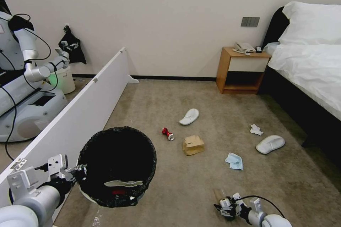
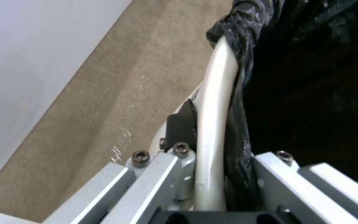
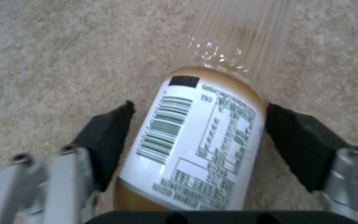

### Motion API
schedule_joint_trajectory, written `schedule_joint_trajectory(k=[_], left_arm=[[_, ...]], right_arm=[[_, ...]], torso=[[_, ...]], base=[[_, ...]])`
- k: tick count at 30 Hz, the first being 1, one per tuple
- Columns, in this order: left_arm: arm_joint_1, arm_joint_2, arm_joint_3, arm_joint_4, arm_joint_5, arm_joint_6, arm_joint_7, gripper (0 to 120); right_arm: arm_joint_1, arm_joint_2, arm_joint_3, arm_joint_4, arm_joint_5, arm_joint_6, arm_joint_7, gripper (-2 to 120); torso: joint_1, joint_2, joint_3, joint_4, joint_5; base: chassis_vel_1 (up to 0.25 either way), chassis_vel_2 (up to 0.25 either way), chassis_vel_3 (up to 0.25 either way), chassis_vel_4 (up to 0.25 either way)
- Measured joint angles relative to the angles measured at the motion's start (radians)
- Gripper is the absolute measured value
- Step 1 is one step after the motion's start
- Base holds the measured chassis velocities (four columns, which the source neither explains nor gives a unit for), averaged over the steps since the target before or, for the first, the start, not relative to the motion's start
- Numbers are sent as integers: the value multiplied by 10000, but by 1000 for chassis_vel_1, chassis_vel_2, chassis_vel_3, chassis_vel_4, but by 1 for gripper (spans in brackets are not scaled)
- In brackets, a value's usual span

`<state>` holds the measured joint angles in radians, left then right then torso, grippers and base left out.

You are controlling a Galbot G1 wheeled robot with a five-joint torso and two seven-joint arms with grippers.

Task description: Pick up the trash bin, then pick up the garbage from the floor and place it into the trash bin.

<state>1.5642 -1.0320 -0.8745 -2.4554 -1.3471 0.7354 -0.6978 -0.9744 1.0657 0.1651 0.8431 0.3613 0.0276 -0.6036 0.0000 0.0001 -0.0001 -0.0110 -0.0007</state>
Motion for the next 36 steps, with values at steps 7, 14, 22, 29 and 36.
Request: schedule_joint_trajectory(k=[7, 14, 22, 29, 36], left_arm=[[27, 0, -25, -26, -5, 0, 8, 2], [6, 6, -17, -30, -14, 0, 8, 2], [-16, 4, 32, -3, -16, 0, 8, 2], [-152, 80, 306, 33, -26, 0, 8, 2], [-624, 179, 1333, 299, 79, 0, 6, 2]], right_arm=[[-106, -126, 109, -27, -200, 61, -80, 48], [-205, -266, 134, 34, -433, 135, -174, 36], [-221, -291, 308, -1, -838, 381, -246, 36], [-524, -630, 1183, 726, -1050, 753, -244, 36], [-1599, -1479, 3359, 3825, -105, 1356, -299, 36]], torso=[[0, 1, -1, 3, 6], [0, 3, -1, 6, 9], [0, 2, 0, 1, 11], [0, -2, 3, -8, 12], [1, -2, 2, 0, 2]], base=[[0, 0, 0, 0], [0, 0, 0, 0], [0, 0, 0, 0], [0, 0, 0, 0], [0, 0, 0, 0]])
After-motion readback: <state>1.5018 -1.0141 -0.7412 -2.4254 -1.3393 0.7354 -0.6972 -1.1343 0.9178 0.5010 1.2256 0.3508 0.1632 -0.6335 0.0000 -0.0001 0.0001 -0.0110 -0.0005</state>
